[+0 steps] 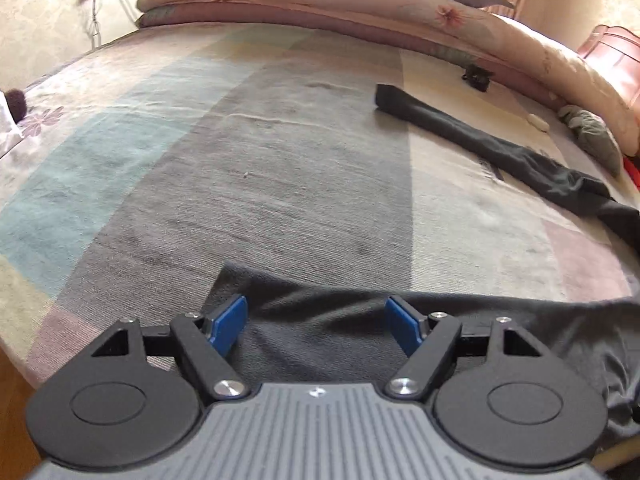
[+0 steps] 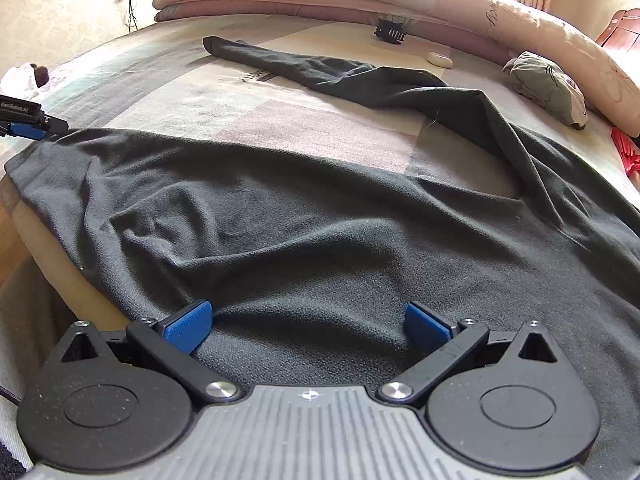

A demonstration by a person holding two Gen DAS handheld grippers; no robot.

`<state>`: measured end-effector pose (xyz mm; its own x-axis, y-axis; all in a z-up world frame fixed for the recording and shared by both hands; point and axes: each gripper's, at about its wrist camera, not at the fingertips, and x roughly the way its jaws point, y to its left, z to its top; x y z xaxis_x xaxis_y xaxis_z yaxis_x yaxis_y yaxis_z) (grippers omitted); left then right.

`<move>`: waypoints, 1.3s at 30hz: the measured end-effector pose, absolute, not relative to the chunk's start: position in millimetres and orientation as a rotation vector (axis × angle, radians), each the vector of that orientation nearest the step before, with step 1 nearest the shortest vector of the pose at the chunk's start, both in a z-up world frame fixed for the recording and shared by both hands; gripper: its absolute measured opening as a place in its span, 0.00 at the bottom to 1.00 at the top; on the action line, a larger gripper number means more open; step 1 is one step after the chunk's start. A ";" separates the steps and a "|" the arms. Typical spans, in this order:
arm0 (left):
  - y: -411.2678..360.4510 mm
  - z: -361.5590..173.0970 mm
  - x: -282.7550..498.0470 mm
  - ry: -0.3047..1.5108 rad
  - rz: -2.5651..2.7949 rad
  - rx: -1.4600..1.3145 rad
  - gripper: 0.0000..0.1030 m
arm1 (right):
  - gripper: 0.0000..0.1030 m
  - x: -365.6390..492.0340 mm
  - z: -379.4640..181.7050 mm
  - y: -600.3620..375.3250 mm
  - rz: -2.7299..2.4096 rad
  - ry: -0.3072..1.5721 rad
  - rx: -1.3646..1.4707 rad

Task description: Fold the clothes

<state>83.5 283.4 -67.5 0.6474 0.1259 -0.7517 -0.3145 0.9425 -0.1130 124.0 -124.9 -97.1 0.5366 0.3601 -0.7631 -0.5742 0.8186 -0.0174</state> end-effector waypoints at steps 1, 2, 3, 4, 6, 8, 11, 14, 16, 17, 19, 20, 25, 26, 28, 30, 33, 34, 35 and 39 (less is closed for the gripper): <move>278.9 -70.5 81.3 0.846 0.227 -0.222 0.78 | 1.00 124.2 -97.3 -124.4 0.563 0.836 -0.281; 273.9 -75.1 79.2 0.869 0.213 -0.190 0.78 | 1.00 124.3 -97.4 -124.2 0.562 0.837 -0.282; 269.7 -79.8 77.0 0.886 0.208 -0.151 0.78 | 1.00 124.5 -97.5 -124.3 0.563 0.837 -0.283; 267.9 -83.2 74.4 0.885 0.219 -0.108 0.81 | 1.00 124.6 -97.6 -124.5 0.563 0.837 -0.283; 275.4 -82.5 70.7 0.887 0.249 -0.123 0.82 | 1.00 124.5 -97.7 -124.7 0.564 0.836 -0.283; 276.3 -75.5 70.2 0.900 0.303 -0.124 0.80 | 1.00 124.5 -97.7 -124.5 0.562 0.837 -0.282; 259.9 -65.3 68.7 0.898 0.291 -0.048 0.79 | 1.00 125.7 -95.9 -123.0 0.554 0.847 -0.282; 231.7 -65.3 65.5 0.888 0.143 0.000 0.81 | 1.00 128.8 -90.5 -119.5 0.539 0.866 -0.276; 220.5 -75.9 66.6 0.911 0.120 0.024 0.82 | 1.00 130.4 -83.3 -117.0 0.554 0.866 -0.248; 219.7 -81.0 66.6 0.911 0.145 0.024 0.89 | 1.00 130.3 -78.6 -114.4 0.580 0.864 -0.234; 224.9 -79.4 65.3 0.905 0.180 -0.030 0.89 | 1.00 129.0 -69.8 -106.3 0.635 0.854 -0.228; 225.4 -76.8 63.8 0.898 0.188 -0.037 0.87 | 1.00 128.2 -67.2 -99.3 0.666 0.850 -0.240; 221.6 -75.3 61.5 0.899 0.165 -0.013 0.87 | 1.00 128.8 -69.1 -57.5 0.794 0.858 -0.345; 222.0 -79.3 63.2 0.916 0.181 -0.012 0.89 | 1.00 131.2 -73.0 -49.7 0.791 0.858 -0.378; 225.0 -82.8 61.7 0.910 0.193 -0.041 0.89 | 1.00 138.1 -80.9 -35.8 0.779 0.853 -0.440; 227.4 -83.7 60.9 0.907 0.194 -0.060 0.89 | 1.00 152.5 -87.6 -29.1 0.743 0.839 -0.465; 227.2 -84.7 60.9 0.901 0.193 -0.054 0.90 | 1.00 178.4 -87.6 -28.7 0.687 0.848 -0.423; 227.4 -85.0 60.8 0.900 0.191 -0.053 0.90 | 1.00 182.9 -85.9 -29.4 0.675 0.846 -0.413; 227.3 -84.6 60.6 0.898 0.190 -0.051 0.90 | 1.00 181.8 -82.1 -31.1 0.675 0.837 -0.408; 220.4 -79.4 55.8 0.879 0.180 -0.027 0.88 | 0.98 160.0 -64.4 -36.4 0.778 0.776 -0.401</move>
